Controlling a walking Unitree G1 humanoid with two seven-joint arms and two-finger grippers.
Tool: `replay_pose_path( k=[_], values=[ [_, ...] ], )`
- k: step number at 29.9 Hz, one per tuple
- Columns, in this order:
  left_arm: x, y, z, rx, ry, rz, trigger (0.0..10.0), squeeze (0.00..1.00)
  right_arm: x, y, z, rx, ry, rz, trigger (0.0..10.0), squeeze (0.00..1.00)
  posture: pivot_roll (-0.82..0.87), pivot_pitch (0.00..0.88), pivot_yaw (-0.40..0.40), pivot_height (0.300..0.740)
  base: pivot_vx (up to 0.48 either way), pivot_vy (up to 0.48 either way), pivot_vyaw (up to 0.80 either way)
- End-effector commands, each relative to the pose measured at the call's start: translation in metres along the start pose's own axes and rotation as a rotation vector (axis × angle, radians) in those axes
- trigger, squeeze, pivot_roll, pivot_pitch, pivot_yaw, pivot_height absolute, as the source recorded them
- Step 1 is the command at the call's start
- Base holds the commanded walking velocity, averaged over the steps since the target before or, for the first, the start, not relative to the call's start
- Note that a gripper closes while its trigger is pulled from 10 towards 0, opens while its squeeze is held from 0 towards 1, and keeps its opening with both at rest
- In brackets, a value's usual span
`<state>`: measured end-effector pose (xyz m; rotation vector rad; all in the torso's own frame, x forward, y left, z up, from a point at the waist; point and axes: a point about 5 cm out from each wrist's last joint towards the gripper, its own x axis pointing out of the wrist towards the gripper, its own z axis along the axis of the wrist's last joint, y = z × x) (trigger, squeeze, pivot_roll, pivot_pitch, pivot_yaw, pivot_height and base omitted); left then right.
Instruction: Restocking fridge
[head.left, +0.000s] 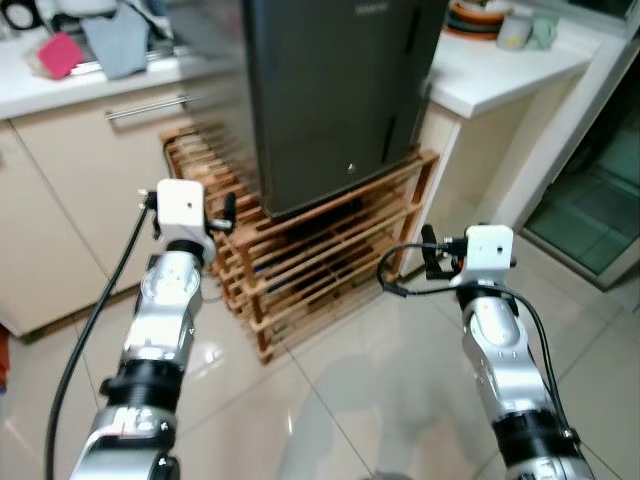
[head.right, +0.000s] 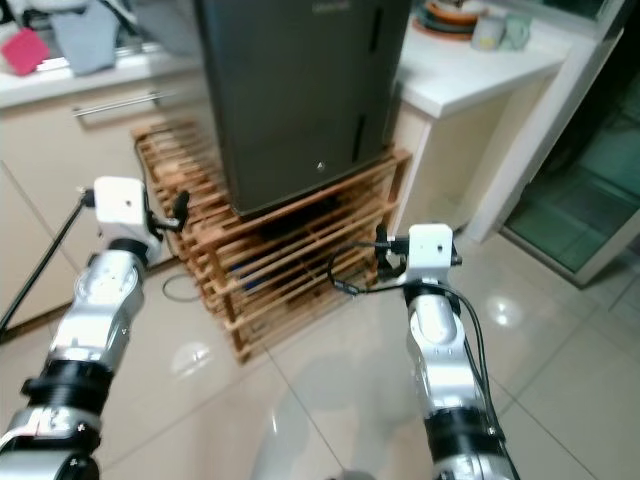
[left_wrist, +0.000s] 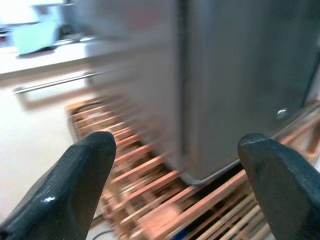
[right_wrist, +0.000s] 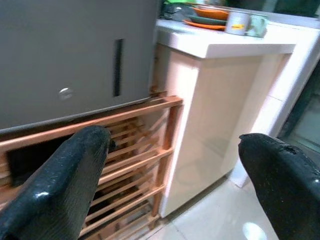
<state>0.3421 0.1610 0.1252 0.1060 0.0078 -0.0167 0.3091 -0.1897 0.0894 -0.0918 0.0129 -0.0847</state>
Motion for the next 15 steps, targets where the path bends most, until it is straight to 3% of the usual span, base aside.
replay_pose_path(
  k=[1, 5, 15],
  values=[
    [0.0054, 0.0155, 0.0101, 0.025, -0.029, 0.042, 10.0, 0.0, 0.0078, 0.0074, 0.0105, 0.018, -0.035, 0.013, 10.0, 0.0, -0.04, 0.0, 0.0, 0.74, 0.401, 0.259, 0.0],
    [0.0075, 0.0214, 0.0123, 0.006, -0.033, 0.057, 10.0, 0.0, 0.0099, 0.0078, 0.0111, 0.021, -0.036, -0.001, 10.0, 0.0, -0.03, 0.0, 0.001, 0.74, 0.146, 0.429, 0.0],
    [0.0097, 0.0213, 0.0171, 0.03, -0.051, 0.035, 10.0, 0.0, 0.007, 0.0126, 0.0032, 0.052, -0.012, 0.0, 10.0, 0.0, -0.03, 0.0, 0.017, 0.74, 0.0, 0.48, -0.8]
  ],
)
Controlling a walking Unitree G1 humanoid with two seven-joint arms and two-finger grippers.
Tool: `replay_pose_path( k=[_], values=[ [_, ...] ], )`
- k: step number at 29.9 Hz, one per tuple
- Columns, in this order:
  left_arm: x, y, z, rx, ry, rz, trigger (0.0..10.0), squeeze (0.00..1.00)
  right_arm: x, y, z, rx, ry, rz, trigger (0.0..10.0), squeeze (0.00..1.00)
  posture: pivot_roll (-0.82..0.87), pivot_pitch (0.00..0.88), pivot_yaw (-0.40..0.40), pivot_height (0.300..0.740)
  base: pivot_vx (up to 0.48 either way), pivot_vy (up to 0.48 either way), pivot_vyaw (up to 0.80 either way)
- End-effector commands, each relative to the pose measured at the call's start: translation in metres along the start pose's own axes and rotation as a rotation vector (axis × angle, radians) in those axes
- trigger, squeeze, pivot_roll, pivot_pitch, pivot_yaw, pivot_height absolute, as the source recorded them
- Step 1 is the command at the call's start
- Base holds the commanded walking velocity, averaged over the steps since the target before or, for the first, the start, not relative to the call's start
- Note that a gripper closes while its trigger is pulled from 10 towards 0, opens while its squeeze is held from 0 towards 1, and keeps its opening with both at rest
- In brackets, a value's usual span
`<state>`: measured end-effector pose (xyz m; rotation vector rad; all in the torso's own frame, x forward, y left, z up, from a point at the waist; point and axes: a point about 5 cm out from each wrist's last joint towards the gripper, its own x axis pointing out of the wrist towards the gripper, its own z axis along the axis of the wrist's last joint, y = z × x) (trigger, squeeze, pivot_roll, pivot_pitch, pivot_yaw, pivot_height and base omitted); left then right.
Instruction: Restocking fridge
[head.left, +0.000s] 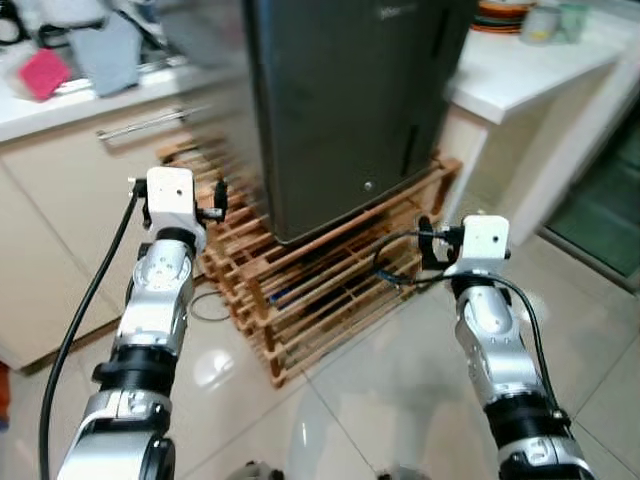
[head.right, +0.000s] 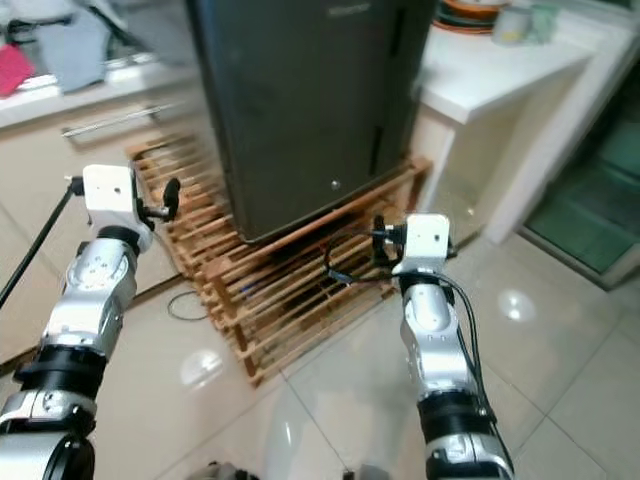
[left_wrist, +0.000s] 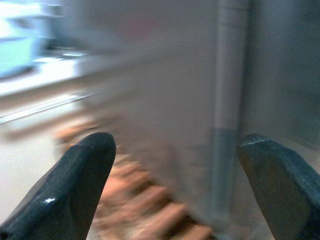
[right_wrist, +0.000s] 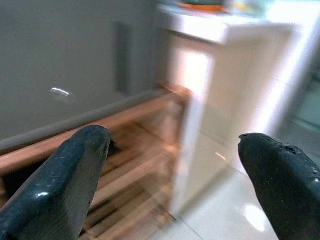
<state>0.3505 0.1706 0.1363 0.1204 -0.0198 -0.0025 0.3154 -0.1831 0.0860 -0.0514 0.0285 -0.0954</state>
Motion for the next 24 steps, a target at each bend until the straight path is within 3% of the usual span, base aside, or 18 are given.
replay_pose_path(
  k=[1, 15, 24],
  values=[
    [0.002, 0.01, 0.007, 0.015, -0.024, 0.019, 10.0, 0.0, 0.001, 0.005, 0.006, 0.012, -0.029, 0.01, 10.0, 0.0, -0.03, 0.0, 0.017, 0.74, 0.0, 0.48, -0.8],
    [0.006, 0.001, 0.015, 0.023, -0.058, -0.04, 10.0, 0.0, 0.002, 0.01, 0.007, 0.042, -0.052, 0.006, 10.0, 0.0, -0.03, 0.0, 0.033, 0.74, 0.0, 0.48, -0.78],
    [0.004, 0.0, 0.018, 0.016, -0.088, -0.01, 10.0, 0.0, 0.001, 0.013, 0.006, 0.032, -0.058, 0.027, 10.0, 0.0, -0.03, 0.0, 0.022, 0.74, 0.0, 0.053, 0.0]
  ],
)
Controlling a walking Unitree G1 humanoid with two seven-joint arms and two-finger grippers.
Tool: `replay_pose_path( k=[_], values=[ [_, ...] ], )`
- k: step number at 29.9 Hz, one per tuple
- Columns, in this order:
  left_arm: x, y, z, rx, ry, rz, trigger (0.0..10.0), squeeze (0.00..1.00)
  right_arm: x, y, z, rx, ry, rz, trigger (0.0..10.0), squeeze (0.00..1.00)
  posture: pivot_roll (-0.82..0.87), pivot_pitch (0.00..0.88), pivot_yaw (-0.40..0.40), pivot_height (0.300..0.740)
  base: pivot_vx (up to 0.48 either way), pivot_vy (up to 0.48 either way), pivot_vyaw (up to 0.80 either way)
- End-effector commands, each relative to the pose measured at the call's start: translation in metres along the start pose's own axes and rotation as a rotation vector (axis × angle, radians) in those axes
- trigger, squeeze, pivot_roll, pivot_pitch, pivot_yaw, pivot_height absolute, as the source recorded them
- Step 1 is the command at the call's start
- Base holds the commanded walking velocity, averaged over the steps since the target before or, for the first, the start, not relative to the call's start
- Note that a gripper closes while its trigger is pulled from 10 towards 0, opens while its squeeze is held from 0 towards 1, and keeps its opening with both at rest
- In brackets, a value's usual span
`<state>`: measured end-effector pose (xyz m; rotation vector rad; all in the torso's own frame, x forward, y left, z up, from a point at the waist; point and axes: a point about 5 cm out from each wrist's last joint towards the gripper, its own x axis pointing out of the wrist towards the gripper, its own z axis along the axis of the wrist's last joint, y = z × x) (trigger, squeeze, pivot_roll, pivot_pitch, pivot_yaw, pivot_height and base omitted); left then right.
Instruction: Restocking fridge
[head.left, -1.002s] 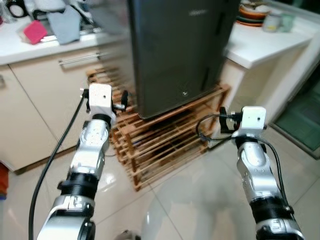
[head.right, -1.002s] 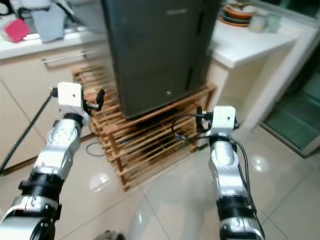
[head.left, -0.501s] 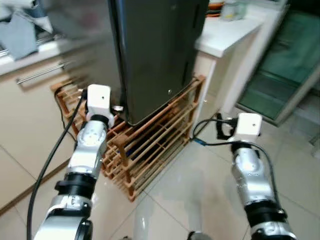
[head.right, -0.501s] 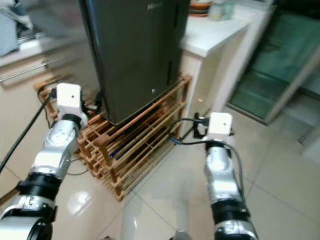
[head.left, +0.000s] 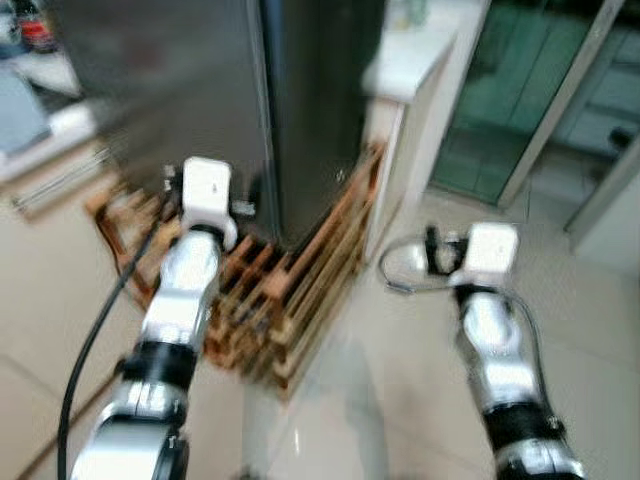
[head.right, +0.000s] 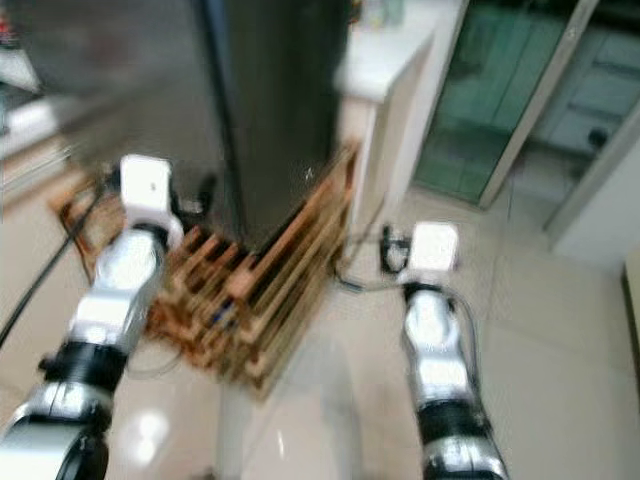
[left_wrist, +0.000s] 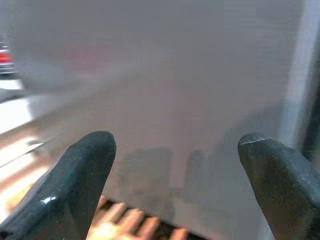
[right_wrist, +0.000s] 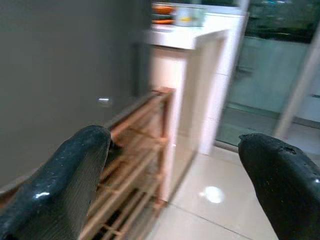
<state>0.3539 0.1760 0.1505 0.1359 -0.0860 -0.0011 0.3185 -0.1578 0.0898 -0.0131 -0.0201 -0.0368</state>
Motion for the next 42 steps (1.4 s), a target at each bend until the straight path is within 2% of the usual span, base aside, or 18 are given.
replay_pose_path(
  k=[1, 7, 9, 12, 13, 14, 16, 17, 18, 20, 32, 42],
  values=[
    [0.0, -0.007, 0.006, -0.006, -0.029, -0.014, 10.0, 0.0, 0.0, -0.012, 0.002, -0.01, -0.012, -0.029, 10.0, 0.0, -0.03, 0.0, 0.021, 0.74, 0.0, 0.0, 0.0],
    [0.005, -0.01, 0.016, -0.009, -0.06, -0.027, 10.0, 0.0, 0.001, -0.011, 0.003, -0.01, -0.019, -0.026, 10.0, 0.0, -0.03, 0.0, 0.021, 0.74, 0.0, 0.0, 0.0],
    [0.011, -0.019, 0.022, -0.018, -0.061, -0.062, 10.0, 0.0, 0.001, -0.01, 0.004, -0.01, -0.02, -0.023, 10.0, 0.0, -0.03, 0.0, 0.024, 0.74, 0.0, 0.0, 0.0],
    [0.013, -0.023, 0.025, -0.029, -0.061, -0.078, 10.0, 0.0, 0.001, -0.009, 0.004, -0.009, -0.021, -0.022, 10.0, 0.0, -0.03, 0.0, 0.024, 0.74, 0.0, 0.0, 0.0],
    [0.019, -0.034, 0.027, -0.057, -0.04, -0.122, 10.0, 0.0, 0.002, -0.008, 0.004, -0.007, -0.021, -0.02, 10.0, 0.0, -0.03, 0.0, 0.022, 0.74, 0.0, 0.0, 0.0],
    [0.019, -0.034, 0.027, -0.057, -0.04, -0.122, 10.0, 0.0, 0.002, -0.008, 0.004, -0.007, -0.021, -0.02, 10.0, 0.0, -0.03, 0.0, 0.022, 0.74, 0.0, 0.0, 0.0],
    [0.027, -0.055, 0.035, -0.093, -0.026, -0.194, 10.0, 0.0, 0.002, -0.006, 0.004, -0.004, -0.02, -0.015, 10.0, 0.0, -0.03, 0.0, 0.022, 0.74, 0.0, 0.0, 0.0],
    [0.027, -0.055, 0.035, -0.093, -0.026, -0.194, 10.0, 0.0, 0.002, -0.006, 0.004, -0.004, -0.02, -0.015, 10.0, 0.0, -0.03, 0.0, 0.022, 0.74, 0.0, 0.0, 0.0],
    [0.033, -0.064, 0.042, -0.099, -0.029, -0.212, 10.0, 0.0, 0.002, -0.004, 0.004, -0.003, -0.021, -0.01, 10.0, 0.0, -0.04, 0.0, 0.026, 0.74, 0.0, 0.0, 0.0],
    [0.04, -0.072, 0.05, -0.107, -0.034, -0.221, 10.0, 0.0, 0.002, -0.001, 0.005, -0.003, -0.024, -0.004, 10.0, 0.0, -0.06, 0.0, 0.036, 0.74, 0.0, 0.0, 0.0],
    [0.048, -0.076, 0.057, -0.182, -0.026, -0.262, 10.0, 0.0, -0.001, -0.005, 0.004, -0.013, -0.024, -0.011, 10.0, 0.0, -0.07, 0.0, 0.036, 0.74, 0.0, 0.0, 0.0],
    [0.054, -0.08, 0.058, -0.172, -0.002, -0.273, 10.0, 0.0, 0.0, 0.0, 0.002, -0.005, -0.02, -0.005, 10.0, 0.0, -0.07, 0.0, 0.048, 0.74, 0.0, 0.0, 0.0]
  ],
)
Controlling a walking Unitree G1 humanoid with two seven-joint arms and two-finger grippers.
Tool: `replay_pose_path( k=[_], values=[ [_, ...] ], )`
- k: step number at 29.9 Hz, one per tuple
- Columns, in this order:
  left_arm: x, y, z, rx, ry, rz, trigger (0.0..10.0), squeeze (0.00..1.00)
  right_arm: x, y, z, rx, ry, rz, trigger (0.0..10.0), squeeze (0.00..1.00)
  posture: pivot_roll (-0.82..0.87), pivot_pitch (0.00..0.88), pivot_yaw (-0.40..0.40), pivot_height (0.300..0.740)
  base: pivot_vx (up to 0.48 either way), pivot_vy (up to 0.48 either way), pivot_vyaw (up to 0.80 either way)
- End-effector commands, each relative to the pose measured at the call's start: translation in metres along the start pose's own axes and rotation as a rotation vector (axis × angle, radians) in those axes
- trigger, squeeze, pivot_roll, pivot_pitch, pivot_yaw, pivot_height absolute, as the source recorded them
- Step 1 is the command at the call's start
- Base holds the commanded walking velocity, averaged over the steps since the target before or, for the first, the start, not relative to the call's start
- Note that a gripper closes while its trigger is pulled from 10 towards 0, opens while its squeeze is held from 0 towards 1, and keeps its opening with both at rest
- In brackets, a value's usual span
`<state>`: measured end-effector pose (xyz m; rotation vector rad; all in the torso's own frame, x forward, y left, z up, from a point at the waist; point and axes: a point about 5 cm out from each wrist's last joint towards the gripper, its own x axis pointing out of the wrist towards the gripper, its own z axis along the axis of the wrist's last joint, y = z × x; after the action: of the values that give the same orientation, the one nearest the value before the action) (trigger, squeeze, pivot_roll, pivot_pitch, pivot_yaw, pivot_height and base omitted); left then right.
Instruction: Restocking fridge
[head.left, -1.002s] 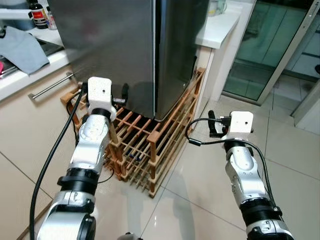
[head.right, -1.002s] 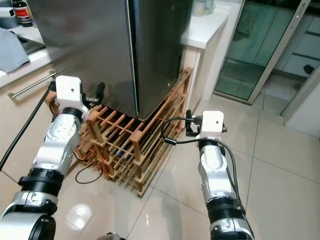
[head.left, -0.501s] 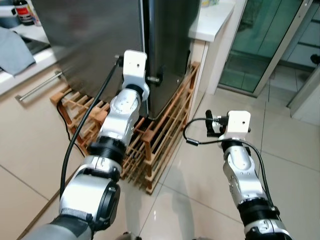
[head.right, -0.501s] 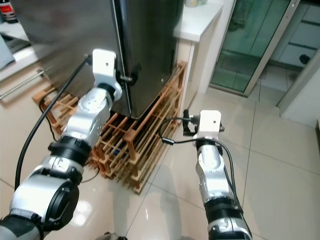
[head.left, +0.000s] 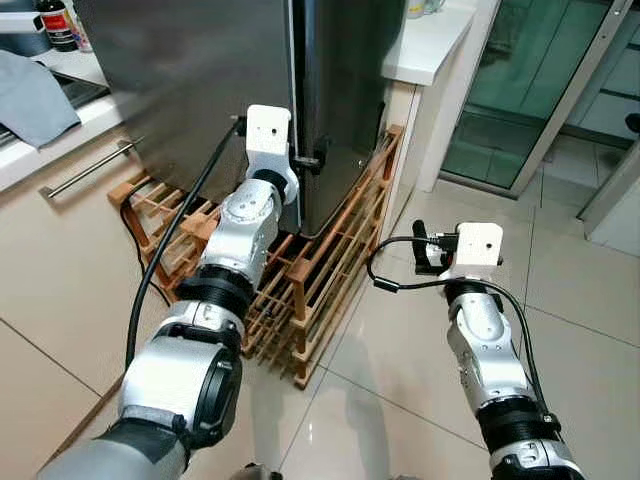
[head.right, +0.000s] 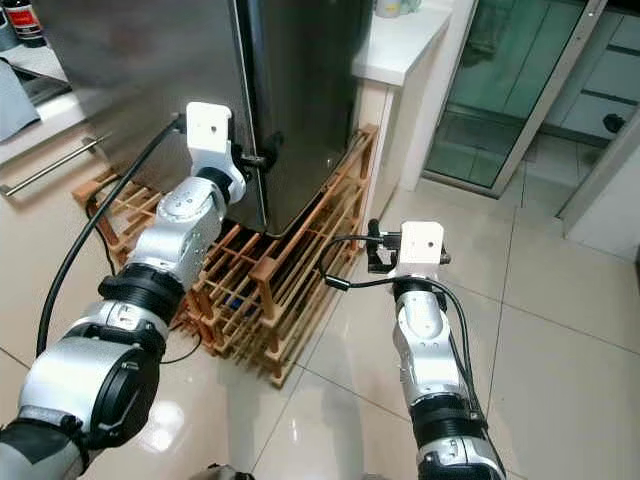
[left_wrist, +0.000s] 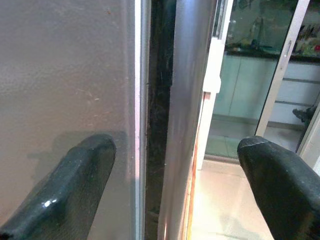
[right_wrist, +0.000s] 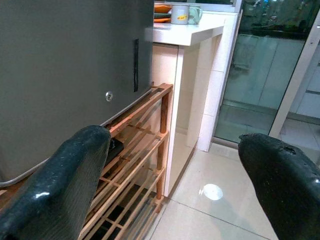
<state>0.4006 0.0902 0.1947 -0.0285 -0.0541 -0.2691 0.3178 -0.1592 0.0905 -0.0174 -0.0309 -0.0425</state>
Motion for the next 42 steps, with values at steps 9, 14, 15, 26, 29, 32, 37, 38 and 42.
replay_pose_path(
  k=[9, 14, 15, 26, 29, 32, 37, 38, 42],
  values=[
    [0.009, -0.006, 0.009, -0.007, 0.009, -0.011, 10.0, 0.0, -0.002, 0.001, 0.001, -0.002, -0.007, 0.002, 10.0, 0.0, -0.08, 0.0, 0.048, 0.74, 0.0, 0.0, 0.0],
    [0.012, -0.011, 0.01, -0.021, 0.017, -0.018, 10.0, 0.0, -0.002, 0.0, 0.001, -0.006, -0.008, 0.002, 10.0, 0.0, -0.09, 0.0, 0.046, 0.74, 0.0, 0.0, 0.0],
    [0.013, -0.013, 0.011, -0.025, 0.019, -0.02, 10.0, 0.0, -0.002, 0.0, 0.001, -0.007, -0.008, 0.003, 10.0, 0.0, -0.09, 0.0, 0.046, 0.74, 0.0, 0.0, 0.0],
    [0.02, -0.027, 0.021, -0.016, 0.025, -0.028, 10.0, 0.0, -0.001, 0.0, 0.002, -0.012, -0.01, 0.011, 10.0, 0.0, -0.1, 0.0, 0.049, 0.74, 0.0, 0.0, 0.0],
    [0.021, -0.024, 0.022, -0.002, 0.044, 0.027, 10.0, 0.0, -0.001, 0.0, 0.002, -0.014, -0.008, 0.011, 10.0, 0.0, -0.11, 0.0, 0.052, 0.74, 0.0, 0.0, 0.0],
    [0.021, -0.021, 0.021, -0.006, 0.053, 0.068, 10.0, 0.0, -0.001, -0.001, 0.002, -0.016, -0.008, 0.01, 10.0, 0.0, -0.12, 0.0, 0.054, 0.74, 0.0, 0.0, 0.0],
    [0.018, -0.002, 0.016, -0.013, 0.081, 0.199, 10.0, 0.0, -0.002, -0.003, 0.002, -0.019, -0.007, 0.006, 10.0, 0.0, -0.12, 0.0, 0.053, 0.74, 0.0, 0.0, 0.0],
    [0.018, -0.002, 0.016, -0.014, 0.08, 0.196, 10.0, 0.0, -0.002, -0.003, 0.002, -0.019, -0.007, 0.005, 10.0, 0.0, -0.12, 0.0, 0.052, 0.74, 0.0, 0.0, 0.0],
    [0.018, -0.005, 0.015, -0.006, 0.075, 0.192, 10.0, 0.0, -0.002, -0.003, 0.001, -0.024, -0.002, 0.012, 10.0, 0.0, -0.12, 0.0, 0.048, 0.74, 0.0, 0.0, 0.0]
  ],
)
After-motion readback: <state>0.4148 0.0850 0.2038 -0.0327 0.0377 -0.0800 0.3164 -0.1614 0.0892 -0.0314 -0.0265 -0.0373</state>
